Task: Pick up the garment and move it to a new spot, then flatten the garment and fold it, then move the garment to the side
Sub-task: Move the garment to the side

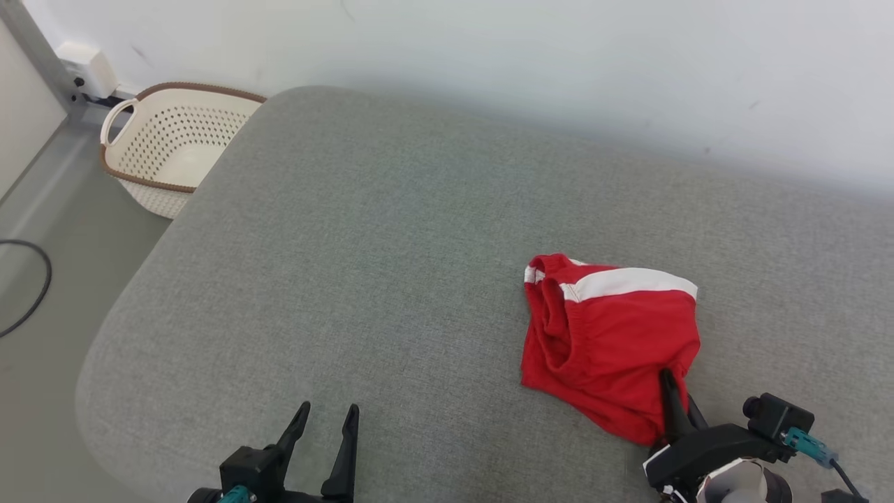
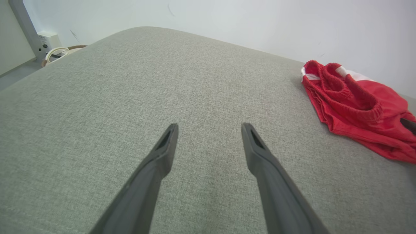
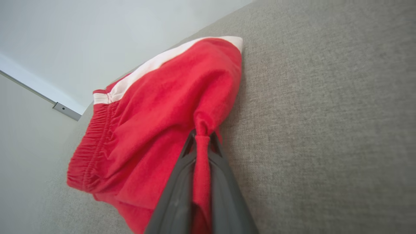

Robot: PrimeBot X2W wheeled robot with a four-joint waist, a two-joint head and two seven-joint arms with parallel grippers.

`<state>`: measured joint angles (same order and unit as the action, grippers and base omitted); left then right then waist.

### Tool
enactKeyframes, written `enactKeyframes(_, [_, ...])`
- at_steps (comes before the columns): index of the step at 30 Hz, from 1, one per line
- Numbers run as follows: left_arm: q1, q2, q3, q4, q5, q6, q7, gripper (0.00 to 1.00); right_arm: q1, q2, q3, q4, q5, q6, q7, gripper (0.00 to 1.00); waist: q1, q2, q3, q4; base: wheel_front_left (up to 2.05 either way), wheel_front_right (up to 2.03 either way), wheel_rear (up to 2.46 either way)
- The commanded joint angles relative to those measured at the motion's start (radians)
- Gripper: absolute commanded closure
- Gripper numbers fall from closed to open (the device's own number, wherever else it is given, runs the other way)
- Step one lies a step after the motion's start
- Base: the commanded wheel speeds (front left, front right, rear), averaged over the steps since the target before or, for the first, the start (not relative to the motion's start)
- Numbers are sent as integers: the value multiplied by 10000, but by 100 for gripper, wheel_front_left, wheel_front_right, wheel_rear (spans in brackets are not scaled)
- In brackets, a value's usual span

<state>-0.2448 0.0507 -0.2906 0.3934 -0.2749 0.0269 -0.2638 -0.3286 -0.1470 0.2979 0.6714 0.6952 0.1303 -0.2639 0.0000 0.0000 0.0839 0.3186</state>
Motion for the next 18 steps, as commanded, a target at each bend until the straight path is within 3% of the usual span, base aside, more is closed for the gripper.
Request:
enactKeyframes(1, [213,10,27,33,26,-27,-4,0,221,-84,-40,42,23,2,11,100,0,0,-113,-126,0,0,0])
enactKeyframes(12, [461,12,100,-93,362,-57,-4,0,616,133,42,-48,-112,2,8,100,0,0,-804,-936,0,0,0])
enactKeyframes(18, [482,10,167,-264,670,-16,-4,0,663,228,74,-31,-121,2,8,100,0,0,-942,-1708,0,0,0])
